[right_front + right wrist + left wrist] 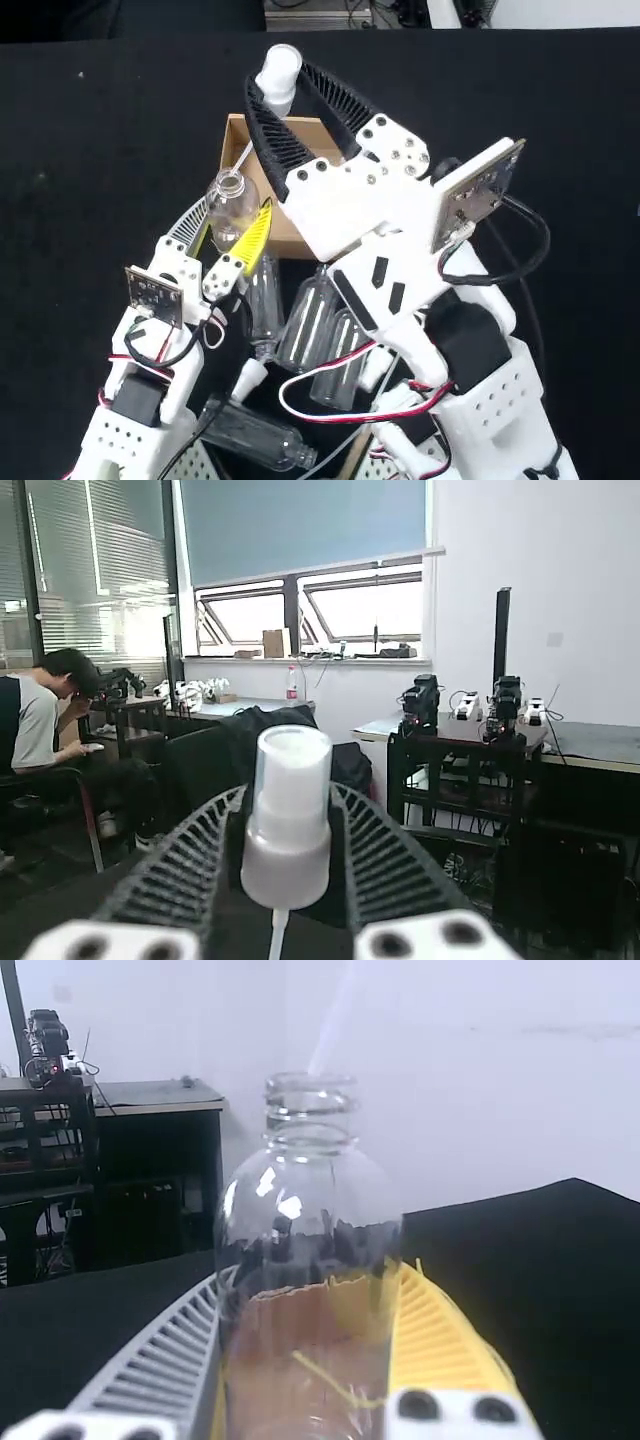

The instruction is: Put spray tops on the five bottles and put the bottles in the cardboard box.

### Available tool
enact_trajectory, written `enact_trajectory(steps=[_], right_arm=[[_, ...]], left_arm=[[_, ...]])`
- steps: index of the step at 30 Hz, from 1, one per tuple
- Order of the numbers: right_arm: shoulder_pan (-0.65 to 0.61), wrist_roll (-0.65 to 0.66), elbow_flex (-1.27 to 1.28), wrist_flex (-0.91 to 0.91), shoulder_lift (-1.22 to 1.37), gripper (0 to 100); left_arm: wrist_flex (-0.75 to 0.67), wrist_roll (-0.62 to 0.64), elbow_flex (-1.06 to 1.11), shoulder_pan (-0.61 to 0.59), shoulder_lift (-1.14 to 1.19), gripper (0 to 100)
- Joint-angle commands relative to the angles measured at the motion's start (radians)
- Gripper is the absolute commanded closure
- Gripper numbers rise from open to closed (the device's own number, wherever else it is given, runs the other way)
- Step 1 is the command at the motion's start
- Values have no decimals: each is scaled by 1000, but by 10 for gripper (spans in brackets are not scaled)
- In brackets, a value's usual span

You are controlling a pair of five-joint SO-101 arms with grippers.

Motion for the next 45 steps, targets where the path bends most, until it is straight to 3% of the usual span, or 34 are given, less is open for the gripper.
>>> enact_trajectory(steps=[1, 11, 17, 23, 29, 35, 41, 45], right_arm=[[-17, 11, -10, 57, -1, 988], [-132, 34, 50, 138, 5, 984], [-210, 172, 61, 190, 7, 857], [-230, 173, 5, 250, 5, 884], [-124, 170, -41, 267, 1, 885], [141, 166, -64, 315, 5, 885], [373, 164, 191, 370, 5, 885], [410, 129, 452, 222, 2, 885]], left_arm=[[5, 5, 24, 7, 2, 930], [5, 3, 24, 7, 2, 930], [5, 3, 24, 7, 2, 930], [5, 3, 24, 5, 2, 930], [3, 3, 24, 5, 2, 930], [3, 3, 24, -128, 2, 930], [3, 5, 24, -242, -5, 929], [5, 5, 24, -262, -6, 931]])
